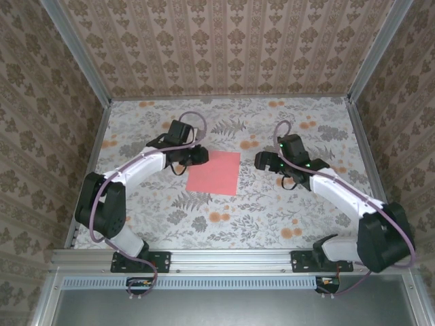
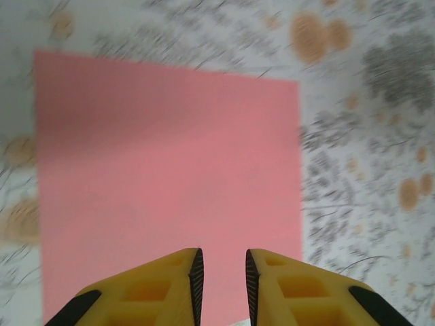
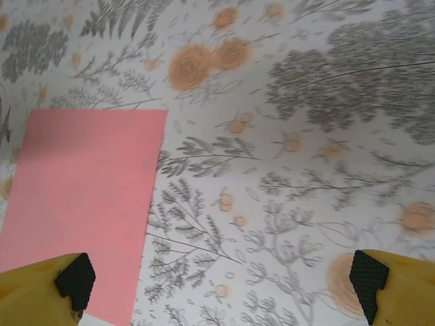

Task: Fold a paper plane with a square sheet of paper (fold left side to right side)
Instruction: Pick up the square sheet of paper from the center of the table.

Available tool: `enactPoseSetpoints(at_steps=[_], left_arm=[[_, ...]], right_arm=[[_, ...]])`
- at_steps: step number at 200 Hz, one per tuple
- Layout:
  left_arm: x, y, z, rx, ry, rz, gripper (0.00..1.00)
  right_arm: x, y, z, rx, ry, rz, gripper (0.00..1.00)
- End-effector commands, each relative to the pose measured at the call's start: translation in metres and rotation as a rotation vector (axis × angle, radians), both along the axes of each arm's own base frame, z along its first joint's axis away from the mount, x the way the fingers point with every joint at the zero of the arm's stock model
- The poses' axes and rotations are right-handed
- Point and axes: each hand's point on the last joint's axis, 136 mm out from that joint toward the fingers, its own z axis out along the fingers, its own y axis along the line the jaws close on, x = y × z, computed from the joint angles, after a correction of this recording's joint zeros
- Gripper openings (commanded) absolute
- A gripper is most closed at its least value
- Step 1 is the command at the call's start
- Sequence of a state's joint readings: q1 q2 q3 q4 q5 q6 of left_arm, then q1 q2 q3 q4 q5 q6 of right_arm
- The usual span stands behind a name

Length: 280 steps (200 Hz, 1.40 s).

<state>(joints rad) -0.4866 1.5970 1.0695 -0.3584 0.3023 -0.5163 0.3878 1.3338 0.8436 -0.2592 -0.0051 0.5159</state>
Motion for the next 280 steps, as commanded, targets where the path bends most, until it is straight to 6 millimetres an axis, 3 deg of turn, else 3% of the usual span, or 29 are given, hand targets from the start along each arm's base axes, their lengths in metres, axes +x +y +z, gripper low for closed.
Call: enactPoseSetpoints(at_steps=[1, 32, 94, 131, 158, 202, 280], left_arm=[[-0.018, 0.009, -0.018, -0.022, 0.077, -0.007, 0.25], [-0.02, 0.024, -0.038, -0.029, 0.129, 0.032, 0.24], [-0.02, 0.022, -0.069, -0.01, 0.189, 0.034, 0.22], [-0.026, 0.026, -0.083, 0.024, 0.226, 0.032, 0.21], [-0.028, 0.03, -0.09, 0.061, 0.227, 0.042, 0.21], [-0.032, 0.029, -0.099, 0.078, 0.245, 0.035, 0.2], [-0.032, 0.026, -0.108, 0.086, 0.255, 0.042, 0.19]], right_arm=[[0.016, 0.024, -0.002, -0.024, 0.007, 0.054, 1.0], [0.037, 0.052, -0.017, -0.091, 0.028, 0.098, 1.0], [0.075, 0.102, -0.051, -0.157, 0.076, 0.17, 1.0], [0.086, 0.121, -0.073, -0.202, 0.102, 0.198, 1.0], [0.086, 0.129, -0.086, -0.228, 0.126, 0.217, 1.0], [0.081, 0.126, -0.104, -0.268, 0.176, 0.207, 1.0], [0.052, 0.152, -0.11, -0.222, 0.237, 0.294, 1.0]])
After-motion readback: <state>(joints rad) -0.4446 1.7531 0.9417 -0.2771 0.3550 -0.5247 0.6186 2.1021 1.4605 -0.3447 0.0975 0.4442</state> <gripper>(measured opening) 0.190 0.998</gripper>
